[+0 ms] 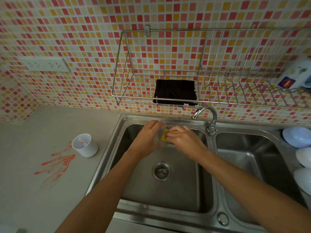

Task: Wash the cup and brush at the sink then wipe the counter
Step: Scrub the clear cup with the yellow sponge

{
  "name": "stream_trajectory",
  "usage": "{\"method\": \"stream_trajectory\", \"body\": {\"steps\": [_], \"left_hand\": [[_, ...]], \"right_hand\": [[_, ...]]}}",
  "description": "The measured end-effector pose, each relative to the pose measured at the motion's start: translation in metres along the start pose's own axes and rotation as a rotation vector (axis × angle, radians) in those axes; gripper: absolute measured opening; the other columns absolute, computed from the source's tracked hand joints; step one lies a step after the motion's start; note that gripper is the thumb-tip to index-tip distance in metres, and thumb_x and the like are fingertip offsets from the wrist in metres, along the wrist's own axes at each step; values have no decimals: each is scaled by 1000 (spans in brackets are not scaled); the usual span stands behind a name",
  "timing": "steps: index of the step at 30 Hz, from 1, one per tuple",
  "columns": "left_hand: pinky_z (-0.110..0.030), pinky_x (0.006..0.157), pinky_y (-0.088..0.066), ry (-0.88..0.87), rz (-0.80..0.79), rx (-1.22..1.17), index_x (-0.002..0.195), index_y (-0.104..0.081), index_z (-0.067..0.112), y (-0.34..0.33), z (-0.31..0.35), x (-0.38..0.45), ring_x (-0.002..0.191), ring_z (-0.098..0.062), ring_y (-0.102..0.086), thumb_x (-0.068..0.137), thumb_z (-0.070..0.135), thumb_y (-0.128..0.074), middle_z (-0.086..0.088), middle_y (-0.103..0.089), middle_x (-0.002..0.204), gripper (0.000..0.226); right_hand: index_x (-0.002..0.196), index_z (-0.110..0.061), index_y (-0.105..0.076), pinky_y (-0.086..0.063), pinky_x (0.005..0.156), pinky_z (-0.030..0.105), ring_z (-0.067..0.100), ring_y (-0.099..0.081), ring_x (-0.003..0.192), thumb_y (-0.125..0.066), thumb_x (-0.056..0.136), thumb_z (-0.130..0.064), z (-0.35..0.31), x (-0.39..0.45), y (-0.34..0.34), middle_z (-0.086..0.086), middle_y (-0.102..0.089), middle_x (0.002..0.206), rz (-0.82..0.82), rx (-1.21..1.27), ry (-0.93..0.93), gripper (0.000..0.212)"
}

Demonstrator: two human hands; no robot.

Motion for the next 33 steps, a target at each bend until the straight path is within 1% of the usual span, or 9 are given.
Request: {"method": "stream_trajectory", "body": {"steps": [5, 9, 11, 14, 16, 18, 23, 29, 33], "left_hand": [[-27, 93, -46, -22, 22, -35, 129, -49, 15, 6, 5, 7, 110, -16, -51, 64, 12, -78, -2, -52, 124, 71], [-32, 96, -47, -35, -42, 14, 131, -46, 17, 1, 1, 9, 113, -17, -50, 67, 19, -80, -1, -50, 127, 73], [-32, 97, -47, -28, -72, 25, 133, -44, 19, -1, -2, 7, 115, -16, -49, 66, 22, -82, 0, -48, 129, 77], [-32, 96, -47, -27, -82, -9, 132, -46, 16, 0, 3, 8, 114, -16, -49, 68, 25, -80, -2, -50, 128, 73], [-32, 96, -47, -15, -90, -51, 130, -48, 15, 0, 7, 10, 113, -17, -50, 68, 21, -78, -2, -51, 127, 70], [-29, 93, -48, -11, -77, -68, 129, -48, 17, -1, 7, 12, 112, -17, -51, 66, 14, -77, -1, -52, 126, 69], [-24, 96, -42, 6, -135, -74, 133, -45, 19, -5, -4, 3, 115, -13, -49, 66, 18, -81, 0, -50, 128, 76], [-37, 110, -34, 39, -103, -77, 138, -40, 14, -6, -7, 3, 125, -20, -45, 67, 29, -78, -3, -50, 134, 82], [-44, 111, -31, 143, -15, -10, 143, -32, 11, -3, -14, -2, 130, -27, -41, 64, 57, -58, -8, -47, 139, 95]], "right_hand": [[109, -11, -70, -50, 78, 38, 23, -55, 106, -73, 69, 0, -7, -9, 7, -1, -69, 112, 154, -88, -92, 42], [114, -14, -70, -39, 83, 13, 11, -52, 93, -59, 89, 1, -10, -18, -7, -14, -62, 101, 164, 530, -467, 31], [114, -18, -70, -38, 83, 13, 5, -53, 92, -56, 94, -6, 0, -21, -13, -17, -56, 96, 114, 691, -568, 28], [115, -21, -69, -45, 89, 29, 12, -54, 102, -63, 88, -5, 7, -13, -8, -3, -67, 107, -26, 434, -318, 32], [109, -18, -72, -48, 82, 36, 19, -56, 105, -75, 75, -4, 7, -4, -2, -3, -70, 108, -77, 63, -94, 38], [106, -14, -72, -50, 78, 39, 24, -58, 106, -79, 67, -4, 8, -1, 3, 0, -71, 108, -65, -100, -38, 40], [117, -15, -68, -50, 88, 37, 19, -53, 105, -66, 81, -9, -10, -17, -10, -2, -69, 113, -50, 138, -110, 36], [107, -14, -69, -54, 77, 34, 21, -59, 96, -76, 66, 3, -15, -18, -1, -1, -70, 105, 75, -5, -81, 45], [105, -11, -69, -53, 77, 34, 22, -59, 101, -67, 70, 3, -16, -14, 7, 1, -70, 108, 211, -49, -99, 38]]}}
Point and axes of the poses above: each hand's wrist, its own x-axis towards the middle knuckle, its own y-axis out of the back of the hand, z = x × y, the point moved 7 cm from there along x, towards the middle knuckle
